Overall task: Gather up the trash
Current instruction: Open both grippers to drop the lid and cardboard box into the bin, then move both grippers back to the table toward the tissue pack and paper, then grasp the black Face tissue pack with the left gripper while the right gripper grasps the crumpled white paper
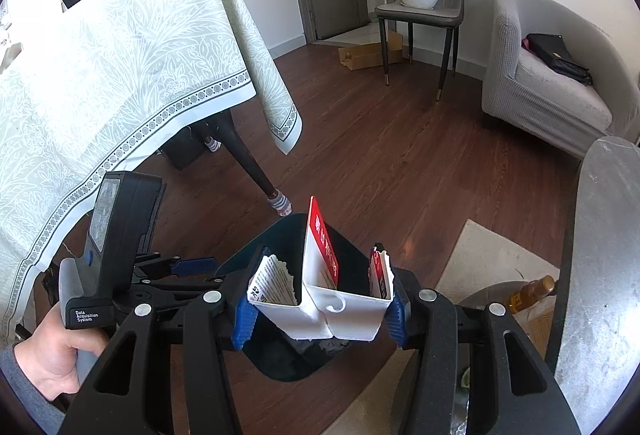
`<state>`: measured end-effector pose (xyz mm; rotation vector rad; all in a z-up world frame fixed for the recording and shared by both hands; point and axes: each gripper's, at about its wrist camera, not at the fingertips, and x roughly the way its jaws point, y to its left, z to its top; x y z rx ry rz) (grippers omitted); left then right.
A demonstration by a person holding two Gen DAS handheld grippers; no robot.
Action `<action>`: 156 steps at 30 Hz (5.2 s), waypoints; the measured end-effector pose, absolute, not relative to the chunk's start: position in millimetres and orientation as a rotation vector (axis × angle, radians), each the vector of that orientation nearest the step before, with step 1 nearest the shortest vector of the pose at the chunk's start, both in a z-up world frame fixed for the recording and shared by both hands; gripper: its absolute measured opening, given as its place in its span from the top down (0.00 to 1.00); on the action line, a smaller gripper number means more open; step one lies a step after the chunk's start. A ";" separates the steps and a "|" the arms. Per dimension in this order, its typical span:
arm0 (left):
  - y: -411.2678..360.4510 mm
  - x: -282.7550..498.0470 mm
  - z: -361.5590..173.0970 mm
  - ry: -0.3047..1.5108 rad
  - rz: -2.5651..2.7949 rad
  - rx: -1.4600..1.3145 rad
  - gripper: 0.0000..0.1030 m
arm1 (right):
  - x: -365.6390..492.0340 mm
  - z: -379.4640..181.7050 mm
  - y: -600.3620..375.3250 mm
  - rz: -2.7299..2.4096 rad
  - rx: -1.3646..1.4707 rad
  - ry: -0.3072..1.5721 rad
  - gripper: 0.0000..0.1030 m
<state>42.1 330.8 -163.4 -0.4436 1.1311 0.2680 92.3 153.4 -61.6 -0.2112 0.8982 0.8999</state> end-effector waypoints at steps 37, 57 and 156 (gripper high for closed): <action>332.5 -5.4 -24.4 0.782 0.259 -0.413 0.68 | 77.9 -160.1 211.3 0.899 -0.354 1.102 0.33; 299.7 7.6 14.5 0.692 0.254 -0.369 0.68 | 67.3 -77.2 178.6 0.966 -0.307 0.906 0.57; -87.5 175.1 -41.4 0.974 -0.132 0.011 0.48 | 225.5 -15.7 -254.9 0.498 0.350 0.894 0.29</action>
